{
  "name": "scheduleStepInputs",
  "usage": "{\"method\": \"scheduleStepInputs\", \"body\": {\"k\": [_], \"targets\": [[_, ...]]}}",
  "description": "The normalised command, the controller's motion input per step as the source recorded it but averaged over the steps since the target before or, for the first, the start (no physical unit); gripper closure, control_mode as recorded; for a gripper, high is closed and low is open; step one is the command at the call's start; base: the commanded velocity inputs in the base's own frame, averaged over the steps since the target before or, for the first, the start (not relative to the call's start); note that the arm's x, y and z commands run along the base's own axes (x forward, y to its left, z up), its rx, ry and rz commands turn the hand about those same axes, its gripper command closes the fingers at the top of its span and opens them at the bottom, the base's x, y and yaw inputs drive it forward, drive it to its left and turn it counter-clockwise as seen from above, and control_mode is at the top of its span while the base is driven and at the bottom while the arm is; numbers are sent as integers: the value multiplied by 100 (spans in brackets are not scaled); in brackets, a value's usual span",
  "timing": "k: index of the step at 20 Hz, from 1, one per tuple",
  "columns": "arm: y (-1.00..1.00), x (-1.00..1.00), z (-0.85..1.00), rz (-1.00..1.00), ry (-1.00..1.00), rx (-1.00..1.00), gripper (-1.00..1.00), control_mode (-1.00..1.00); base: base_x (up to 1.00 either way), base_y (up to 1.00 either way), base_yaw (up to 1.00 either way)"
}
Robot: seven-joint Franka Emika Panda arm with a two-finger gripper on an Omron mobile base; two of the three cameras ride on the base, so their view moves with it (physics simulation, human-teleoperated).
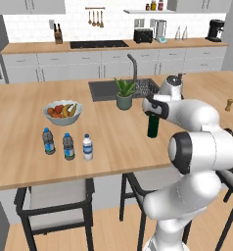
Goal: Move the plastic bottles in the middle to the plastics group, and the glass bottles in the middle to the glass group.
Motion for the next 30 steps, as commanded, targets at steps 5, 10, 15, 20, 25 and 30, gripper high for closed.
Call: {"method": "scheduleStepInputs", "body": {"k": [5,10,15,20,25,30], "targets": [[-11,1,-5,7,3,0,-100,-100,0,0,0],[-18,0,0,4,0,0,-100,-100,0,0,0],[0,5,0,2,0,-5,-100,-100,0,0,0],[0,12,0,0,0,-10,-100,-100,0,0,0],[0,3,-12,0,0,-3,-100,-100,0,0,0],[0,18,-24,0,0,0,-100,-100,0,0,0]]}}
